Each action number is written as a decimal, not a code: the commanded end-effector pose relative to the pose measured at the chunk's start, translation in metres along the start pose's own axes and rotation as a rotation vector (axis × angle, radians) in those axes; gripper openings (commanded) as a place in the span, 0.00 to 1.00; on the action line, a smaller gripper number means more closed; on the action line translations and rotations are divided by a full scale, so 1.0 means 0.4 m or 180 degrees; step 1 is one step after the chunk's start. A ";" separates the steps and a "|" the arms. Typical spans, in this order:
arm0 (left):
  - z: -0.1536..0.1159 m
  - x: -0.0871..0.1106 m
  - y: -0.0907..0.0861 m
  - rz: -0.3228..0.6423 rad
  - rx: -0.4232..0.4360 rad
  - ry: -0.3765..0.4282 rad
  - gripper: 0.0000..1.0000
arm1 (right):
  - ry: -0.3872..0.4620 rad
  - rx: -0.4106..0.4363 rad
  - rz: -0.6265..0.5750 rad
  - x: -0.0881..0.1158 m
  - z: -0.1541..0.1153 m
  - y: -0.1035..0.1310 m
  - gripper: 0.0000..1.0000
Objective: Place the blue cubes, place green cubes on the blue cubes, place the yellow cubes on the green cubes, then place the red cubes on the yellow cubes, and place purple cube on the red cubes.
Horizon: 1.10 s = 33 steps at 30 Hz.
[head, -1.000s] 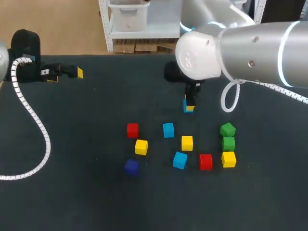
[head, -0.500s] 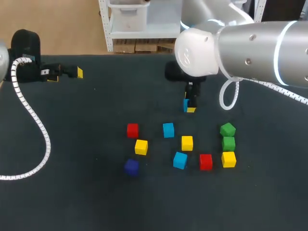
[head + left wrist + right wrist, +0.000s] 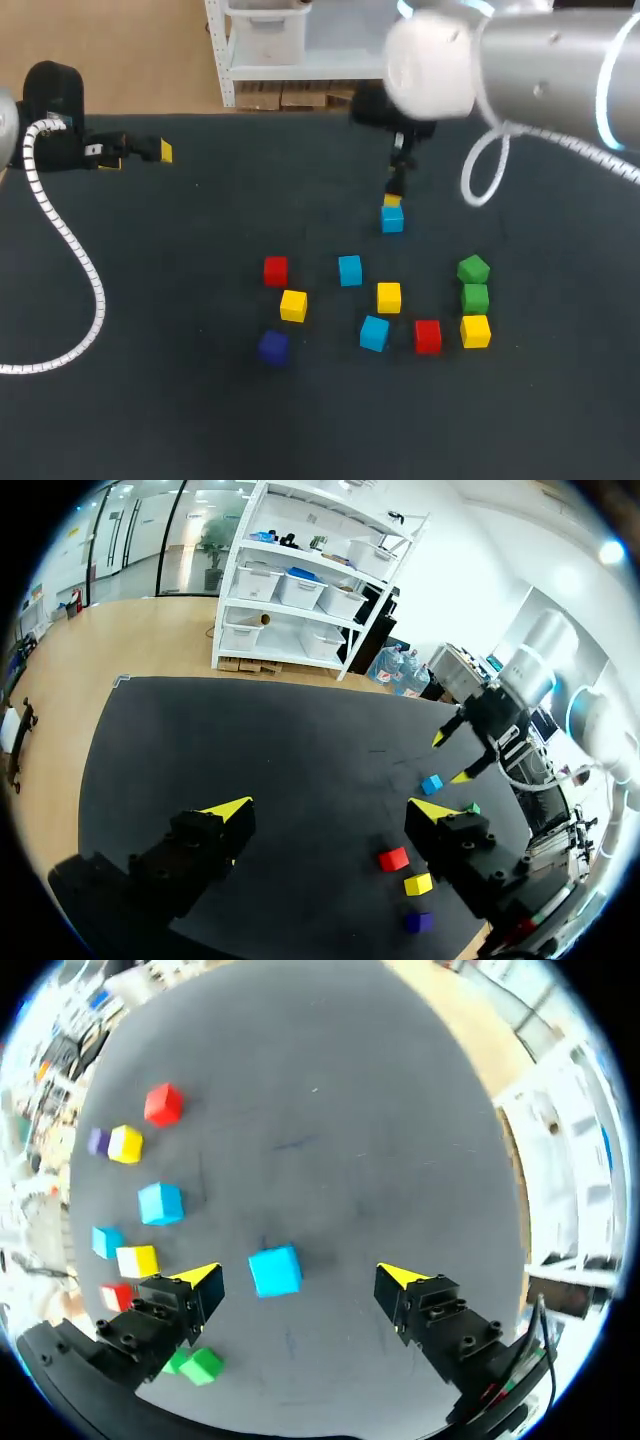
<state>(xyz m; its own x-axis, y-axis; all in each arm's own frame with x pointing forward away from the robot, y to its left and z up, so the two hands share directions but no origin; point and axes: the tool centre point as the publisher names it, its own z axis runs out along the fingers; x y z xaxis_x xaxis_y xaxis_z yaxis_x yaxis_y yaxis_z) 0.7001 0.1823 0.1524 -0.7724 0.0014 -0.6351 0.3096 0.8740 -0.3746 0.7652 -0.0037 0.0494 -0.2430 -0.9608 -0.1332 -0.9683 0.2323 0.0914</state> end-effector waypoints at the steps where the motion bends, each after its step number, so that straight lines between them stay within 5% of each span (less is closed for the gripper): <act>1: 0.000 0.003 0.005 0.0007 0.0036 -0.0018 1.00 | -0.0058 0.0223 0.0143 0.033 -0.097 0.042 1.00; 13: 0.000 0.003 0.005 0.0007 0.0036 -0.0018 1.00 | -0.0254 0.0190 0.0254 0.134 -0.194 0.265 1.00; 26: 0.000 0.003 0.005 0.0007 0.0036 -0.0018 1.00 | -0.0357 0.0165 0.0175 0.145 -0.118 0.524 1.00; 33: 0.000 0.003 0.005 0.0007 0.0036 -0.0018 1.00 | -0.0292 0.0676 0.0113 0.137 -0.051 0.591 1.00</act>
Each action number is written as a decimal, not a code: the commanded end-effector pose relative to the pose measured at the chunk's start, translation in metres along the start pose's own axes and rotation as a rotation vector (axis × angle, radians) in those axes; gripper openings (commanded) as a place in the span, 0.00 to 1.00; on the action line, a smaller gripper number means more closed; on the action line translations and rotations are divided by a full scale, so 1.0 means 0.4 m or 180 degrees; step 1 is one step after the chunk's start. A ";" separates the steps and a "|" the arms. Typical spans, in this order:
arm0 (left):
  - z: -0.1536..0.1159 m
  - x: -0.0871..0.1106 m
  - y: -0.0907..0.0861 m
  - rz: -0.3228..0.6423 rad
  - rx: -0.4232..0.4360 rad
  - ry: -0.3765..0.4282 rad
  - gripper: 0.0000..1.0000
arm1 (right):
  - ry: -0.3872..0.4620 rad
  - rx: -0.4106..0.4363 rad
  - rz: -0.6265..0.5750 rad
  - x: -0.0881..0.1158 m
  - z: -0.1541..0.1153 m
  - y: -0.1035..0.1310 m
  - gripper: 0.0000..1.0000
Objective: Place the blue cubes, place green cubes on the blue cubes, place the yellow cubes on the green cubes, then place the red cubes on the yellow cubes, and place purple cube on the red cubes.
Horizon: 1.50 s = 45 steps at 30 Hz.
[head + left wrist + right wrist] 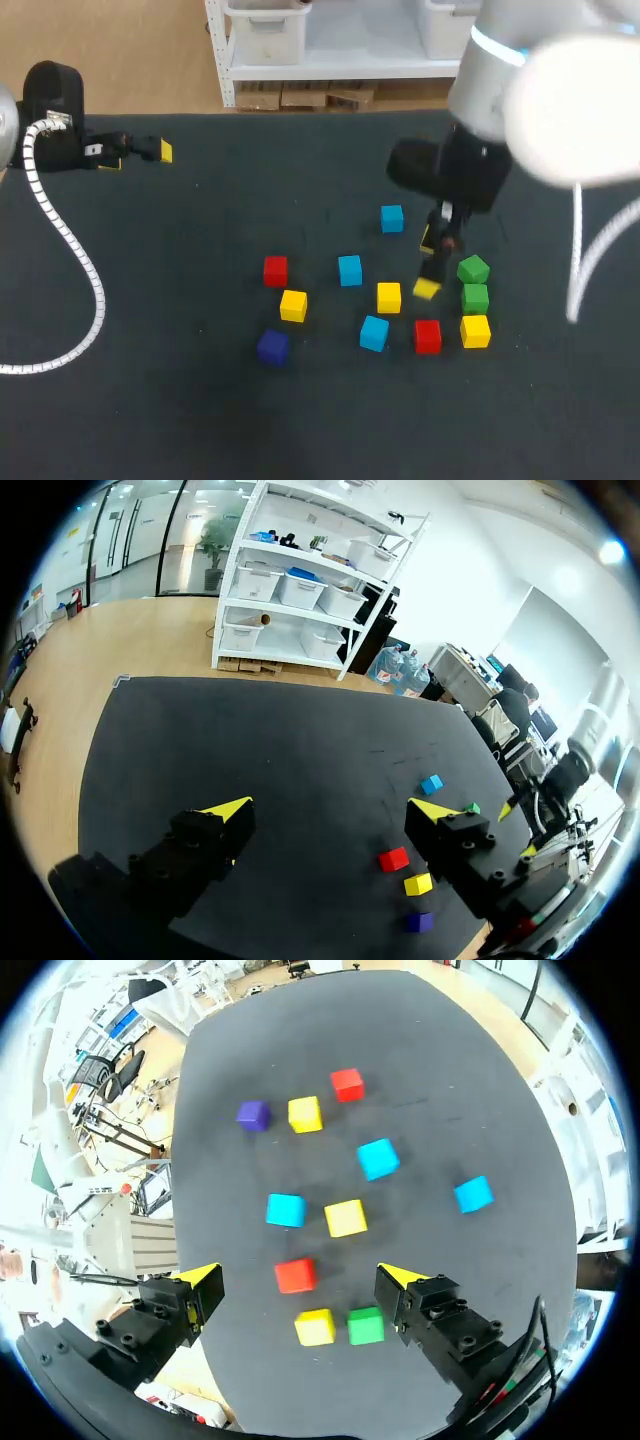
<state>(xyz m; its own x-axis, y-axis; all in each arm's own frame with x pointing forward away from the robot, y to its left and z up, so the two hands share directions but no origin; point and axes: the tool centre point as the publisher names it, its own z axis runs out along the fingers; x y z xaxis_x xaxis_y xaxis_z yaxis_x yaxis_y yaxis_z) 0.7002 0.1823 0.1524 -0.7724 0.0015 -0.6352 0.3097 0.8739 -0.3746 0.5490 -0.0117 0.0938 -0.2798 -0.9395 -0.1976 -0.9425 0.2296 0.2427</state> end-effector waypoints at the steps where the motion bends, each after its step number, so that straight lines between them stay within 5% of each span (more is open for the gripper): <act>1: -0.001 0.003 0.006 0.0007 0.0036 -0.0018 1.00 | -0.0078 0.1268 -0.0080 0.006 0.053 0.064 1.00; 17: -0.001 0.003 0.006 0.0007 0.0036 -0.0018 1.00 | 0.0175 0.1529 -0.0378 -0.038 0.187 0.064 1.00; 40: -0.001 0.003 0.006 0.0007 0.0036 -0.0018 1.00 | 0.0291 0.1189 -0.0004 -0.086 0.261 -0.034 1.00; 45: -0.001 0.003 0.006 0.0007 0.0036 -0.0018 1.00 | 0.0304 0.1147 0.0003 -0.080 0.264 -0.014 0.77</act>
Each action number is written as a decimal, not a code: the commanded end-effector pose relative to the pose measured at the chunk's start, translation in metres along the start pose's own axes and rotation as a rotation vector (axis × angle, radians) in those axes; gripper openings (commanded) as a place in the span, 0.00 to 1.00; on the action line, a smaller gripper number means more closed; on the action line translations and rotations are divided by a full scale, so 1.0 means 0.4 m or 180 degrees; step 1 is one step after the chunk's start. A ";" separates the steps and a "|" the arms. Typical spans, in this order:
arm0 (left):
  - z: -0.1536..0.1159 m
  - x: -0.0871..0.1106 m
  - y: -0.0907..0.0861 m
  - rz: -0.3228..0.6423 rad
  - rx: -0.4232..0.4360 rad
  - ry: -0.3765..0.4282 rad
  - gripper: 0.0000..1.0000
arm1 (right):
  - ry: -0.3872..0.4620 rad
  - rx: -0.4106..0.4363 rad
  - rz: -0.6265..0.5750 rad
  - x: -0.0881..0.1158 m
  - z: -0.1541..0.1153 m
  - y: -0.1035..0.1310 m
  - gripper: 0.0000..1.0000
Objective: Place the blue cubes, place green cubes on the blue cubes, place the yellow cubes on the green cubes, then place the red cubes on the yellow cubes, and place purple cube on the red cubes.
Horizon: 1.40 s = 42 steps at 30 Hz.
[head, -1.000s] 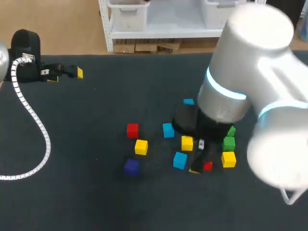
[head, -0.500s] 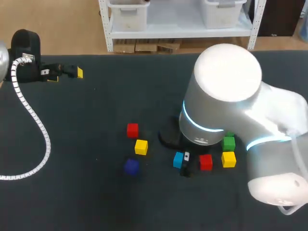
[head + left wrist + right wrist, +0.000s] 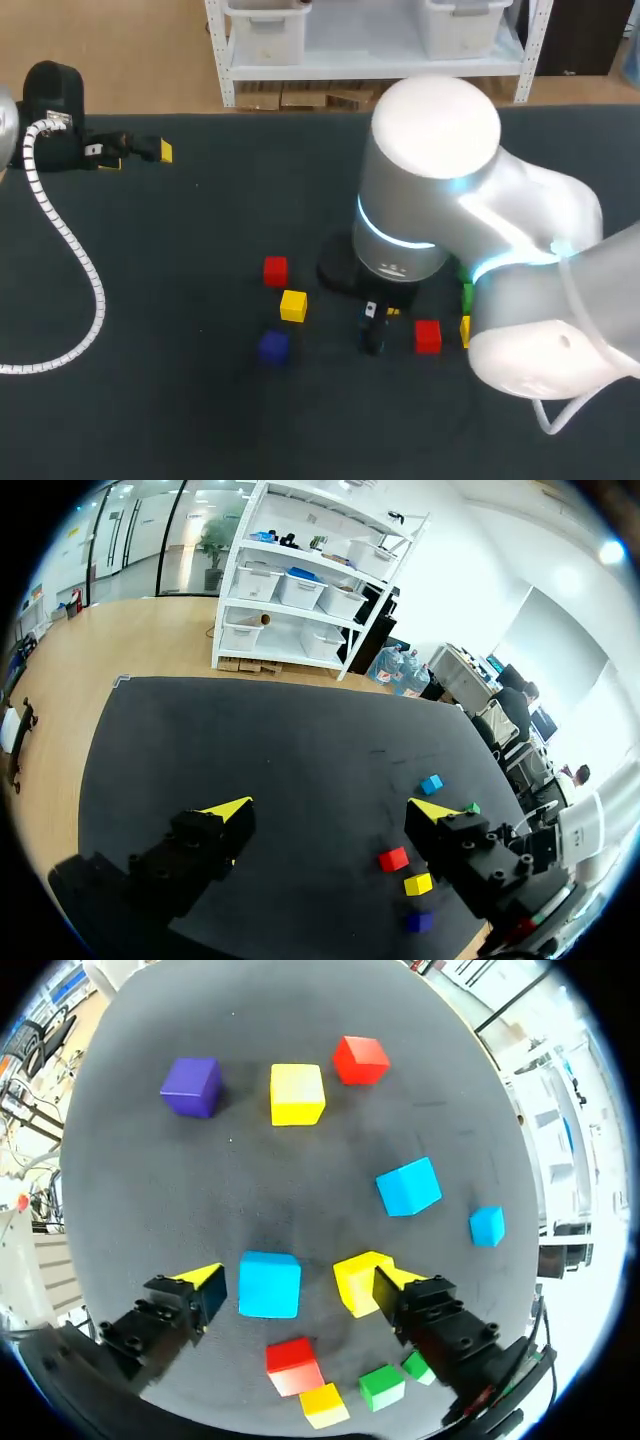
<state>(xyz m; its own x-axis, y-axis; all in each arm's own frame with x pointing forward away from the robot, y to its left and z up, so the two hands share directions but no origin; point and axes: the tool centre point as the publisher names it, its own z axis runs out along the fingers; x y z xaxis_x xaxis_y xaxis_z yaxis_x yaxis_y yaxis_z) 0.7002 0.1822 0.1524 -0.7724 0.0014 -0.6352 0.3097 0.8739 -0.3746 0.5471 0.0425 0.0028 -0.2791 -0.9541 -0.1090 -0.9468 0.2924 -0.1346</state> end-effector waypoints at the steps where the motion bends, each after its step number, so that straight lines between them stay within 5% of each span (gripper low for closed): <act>1: -0.001 0.003 0.006 0.0007 0.0036 -0.0018 1.00 | 0.0018 -0.0083 -0.0008 0.001 0.012 0.012 0.72; 9: -0.001 0.003 0.006 0.0007 0.0036 -0.0018 1.00 | 0.0010 -0.0077 -0.0055 0.013 0.000 0.034 0.70; 11: -0.001 0.003 0.006 0.0007 0.0036 -0.0018 1.00 | 0.0063 -0.0027 -0.0094 0.018 0.012 0.035 0.80; 13: -0.001 0.003 0.006 0.0007 0.0036 -0.0018 1.00 | 0.0066 -0.0012 -0.0110 0.023 0.013 0.038 1.00; 18: -0.001 0.003 0.006 0.0007 0.0036 -0.0018 1.00 | 0.0086 -0.0007 -0.0102 0.024 0.022 0.033 1.00; 19: -0.001 0.003 0.006 0.0007 0.0036 -0.0018 1.00 | 0.0089 -0.0003 -0.0097 0.023 0.025 0.030 0.93; 21: -0.001 0.003 0.006 0.0007 0.0036 -0.0018 1.00 | 0.0106 -0.0011 -0.0077 0.022 0.032 0.027 0.53; 26: -0.001 0.003 0.006 0.0007 0.0036 -0.0018 1.00 | 0.0114 -0.0016 -0.0056 0.020 0.034 0.029 0.35; 28: -0.001 0.003 0.006 0.0007 0.0036 -0.0018 1.00 | 0.0102 -0.0032 -0.0047 0.021 0.023 0.032 0.20; 29: -0.001 0.003 0.006 0.0007 0.0036 -0.0018 1.00 | 0.0094 -0.0043 -0.0043 0.021 0.022 0.033 0.03; 36: -0.001 0.003 0.006 0.0007 0.0036 -0.0018 1.00 | 0.0005 -0.0214 -0.0198 0.028 -0.008 0.028 0.00; 42: -0.001 0.003 0.006 0.0007 0.0036 -0.0018 1.00 | -0.0174 -0.0379 -0.0708 0.058 -0.067 0.004 0.00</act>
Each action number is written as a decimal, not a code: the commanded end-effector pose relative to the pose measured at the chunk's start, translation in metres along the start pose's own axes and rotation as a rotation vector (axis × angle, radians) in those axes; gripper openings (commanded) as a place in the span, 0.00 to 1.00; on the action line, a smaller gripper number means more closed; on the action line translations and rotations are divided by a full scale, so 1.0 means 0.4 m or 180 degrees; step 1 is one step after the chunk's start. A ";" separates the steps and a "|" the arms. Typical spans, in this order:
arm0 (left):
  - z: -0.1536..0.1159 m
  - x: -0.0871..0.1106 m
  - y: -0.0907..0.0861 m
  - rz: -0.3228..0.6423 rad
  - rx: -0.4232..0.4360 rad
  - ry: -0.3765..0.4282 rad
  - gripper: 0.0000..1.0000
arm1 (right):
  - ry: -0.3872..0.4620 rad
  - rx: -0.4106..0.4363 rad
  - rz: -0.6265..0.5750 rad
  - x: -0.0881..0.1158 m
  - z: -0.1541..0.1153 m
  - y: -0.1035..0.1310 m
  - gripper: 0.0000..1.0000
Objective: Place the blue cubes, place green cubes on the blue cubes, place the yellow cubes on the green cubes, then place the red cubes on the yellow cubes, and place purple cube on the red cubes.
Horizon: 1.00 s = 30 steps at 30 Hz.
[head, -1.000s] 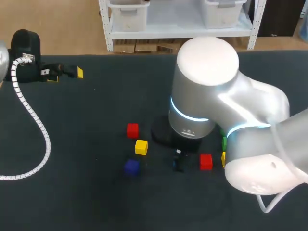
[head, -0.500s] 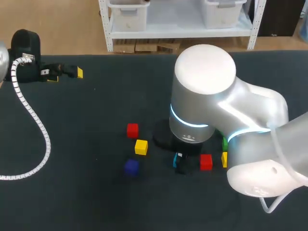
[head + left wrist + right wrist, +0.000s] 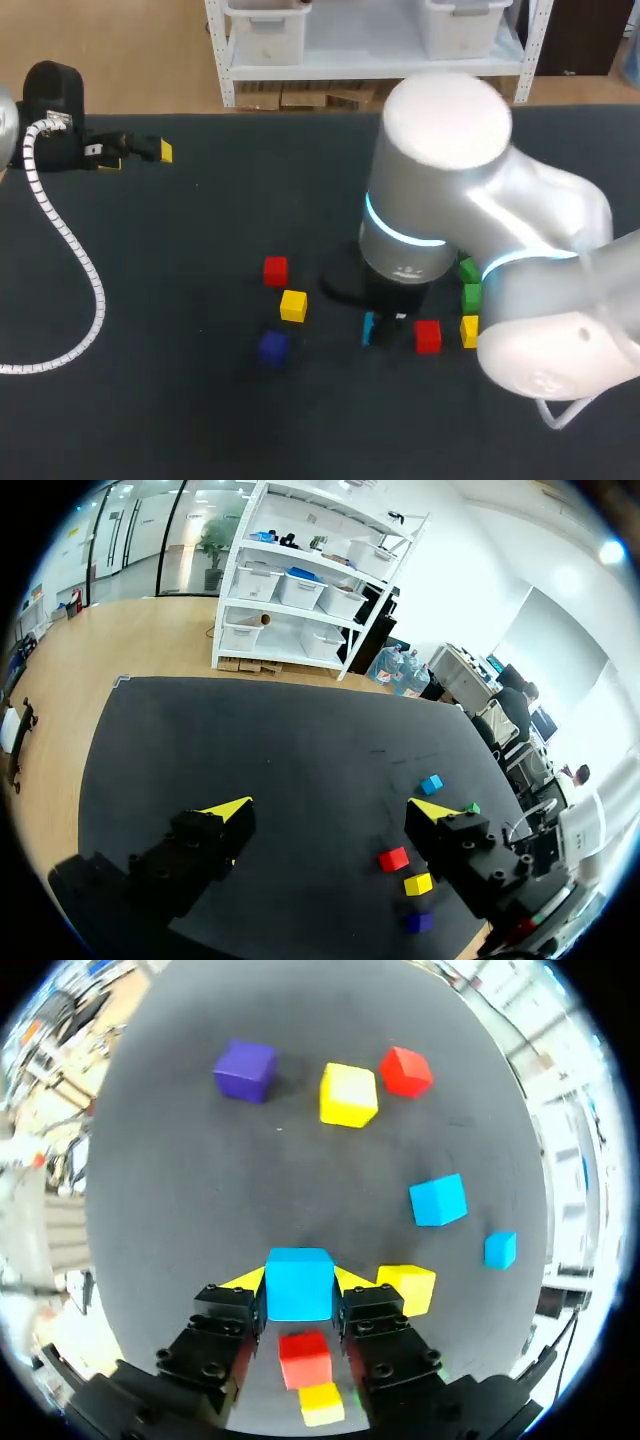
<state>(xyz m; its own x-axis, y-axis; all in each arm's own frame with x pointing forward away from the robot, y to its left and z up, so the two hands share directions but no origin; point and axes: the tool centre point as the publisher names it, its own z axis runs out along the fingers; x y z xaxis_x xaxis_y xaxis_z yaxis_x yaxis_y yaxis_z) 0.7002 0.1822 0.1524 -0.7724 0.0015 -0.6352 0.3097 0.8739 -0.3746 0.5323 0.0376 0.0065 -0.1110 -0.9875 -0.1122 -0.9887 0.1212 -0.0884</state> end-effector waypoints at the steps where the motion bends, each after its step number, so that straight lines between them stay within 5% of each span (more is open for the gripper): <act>1: -0.001 0.003 0.006 0.0007 0.0036 -0.0018 1.00 | -0.0137 -0.0162 -0.0237 0.045 -0.066 -0.031 0.00; 9: -0.001 0.003 0.006 0.0007 0.0036 -0.0018 1.00 | -0.0107 -0.0149 -0.0457 0.079 -0.106 -0.163 0.00; 30: -0.001 0.003 0.006 0.0007 0.0036 -0.0018 1.00 | -0.0246 -0.0191 -0.0630 0.009 -0.099 -0.286 0.00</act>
<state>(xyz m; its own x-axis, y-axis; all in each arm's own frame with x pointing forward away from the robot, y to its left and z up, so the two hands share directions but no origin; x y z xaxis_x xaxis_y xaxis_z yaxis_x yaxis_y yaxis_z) 0.7002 0.1822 0.1524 -0.7724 0.0014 -0.6352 0.3097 0.8739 -0.3746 0.6307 0.0106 0.0593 0.0919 -0.9796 -0.1787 -0.9929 -0.0766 -0.0905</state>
